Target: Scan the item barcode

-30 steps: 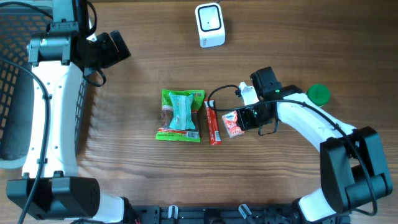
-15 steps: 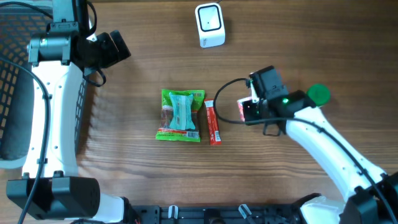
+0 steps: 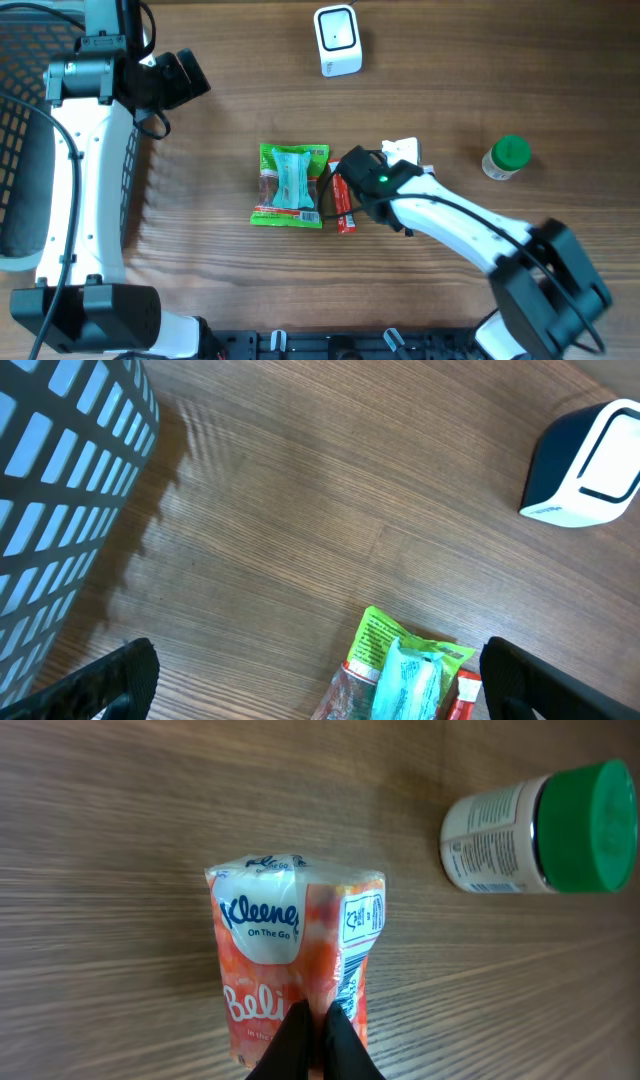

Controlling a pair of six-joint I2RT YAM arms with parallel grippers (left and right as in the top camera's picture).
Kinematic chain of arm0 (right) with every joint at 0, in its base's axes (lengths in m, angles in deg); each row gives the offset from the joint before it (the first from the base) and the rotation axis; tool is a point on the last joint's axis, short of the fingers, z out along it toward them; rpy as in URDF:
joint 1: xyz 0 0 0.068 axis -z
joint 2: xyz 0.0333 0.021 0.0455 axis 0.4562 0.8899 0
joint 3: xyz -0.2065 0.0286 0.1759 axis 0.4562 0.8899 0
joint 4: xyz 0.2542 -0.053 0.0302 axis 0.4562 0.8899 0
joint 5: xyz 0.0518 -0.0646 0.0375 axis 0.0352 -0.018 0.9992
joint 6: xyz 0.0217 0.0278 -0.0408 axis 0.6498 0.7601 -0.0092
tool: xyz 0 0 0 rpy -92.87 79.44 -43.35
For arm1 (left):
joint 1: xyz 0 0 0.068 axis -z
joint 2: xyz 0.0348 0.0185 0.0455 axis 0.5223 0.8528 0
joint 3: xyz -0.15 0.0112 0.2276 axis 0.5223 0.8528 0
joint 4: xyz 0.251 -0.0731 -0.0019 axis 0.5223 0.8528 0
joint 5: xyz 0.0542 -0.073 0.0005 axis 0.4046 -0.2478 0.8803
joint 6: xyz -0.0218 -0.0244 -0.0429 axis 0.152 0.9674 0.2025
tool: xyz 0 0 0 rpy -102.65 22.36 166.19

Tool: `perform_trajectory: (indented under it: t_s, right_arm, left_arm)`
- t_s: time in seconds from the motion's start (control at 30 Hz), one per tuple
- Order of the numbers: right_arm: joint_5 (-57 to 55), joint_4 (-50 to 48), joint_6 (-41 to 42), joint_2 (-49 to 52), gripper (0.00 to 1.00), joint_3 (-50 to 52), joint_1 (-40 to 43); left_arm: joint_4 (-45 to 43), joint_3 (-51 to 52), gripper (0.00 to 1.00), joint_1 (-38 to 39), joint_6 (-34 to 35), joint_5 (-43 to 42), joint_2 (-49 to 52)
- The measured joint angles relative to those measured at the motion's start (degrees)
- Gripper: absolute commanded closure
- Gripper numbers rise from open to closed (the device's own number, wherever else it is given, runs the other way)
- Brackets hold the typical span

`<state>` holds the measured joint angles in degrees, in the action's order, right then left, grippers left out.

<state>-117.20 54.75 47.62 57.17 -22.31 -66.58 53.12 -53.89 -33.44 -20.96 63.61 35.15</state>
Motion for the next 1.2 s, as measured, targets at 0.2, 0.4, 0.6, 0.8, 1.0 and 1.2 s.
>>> perform_trajectory:
  t_s: [0.2,0.4,0.6,0.8,1.0,1.2]
  right_arm:
    - [-1.7,-0.2,1.2,3.6,0.96,0.0,0.0]
    - [-1.0,-3.2,0.3,3.6,0.90,0.0,0.0]
    - [0.7,-5.0,-1.8,3.6,0.73,0.0,0.0]
    - [2.2,-5.2,-2.3,3.6,0.68,0.0,0.0]
    - [7.4,-6.3,-5.0,3.3,0.66,-2.4,0.0]
    - [11.5,-6.6,-7.2,-1.2,0.59,-4.7,0.0]
  left_arm:
    - [0.0,0.0,0.00,0.0,0.0,0.0,0.0]
    - [0.0,0.0,0.00,0.0,0.0,0.0,0.0]
    - [0.0,0.0,0.00,0.0,0.0,0.0,0.0]
    - [0.0,0.0,0.00,0.0,0.0,0.0,0.0]
    - [0.0,0.0,0.00,0.0,0.0,0.0,0.0]
    - [0.0,0.0,0.00,0.0,0.0,0.0,0.0]
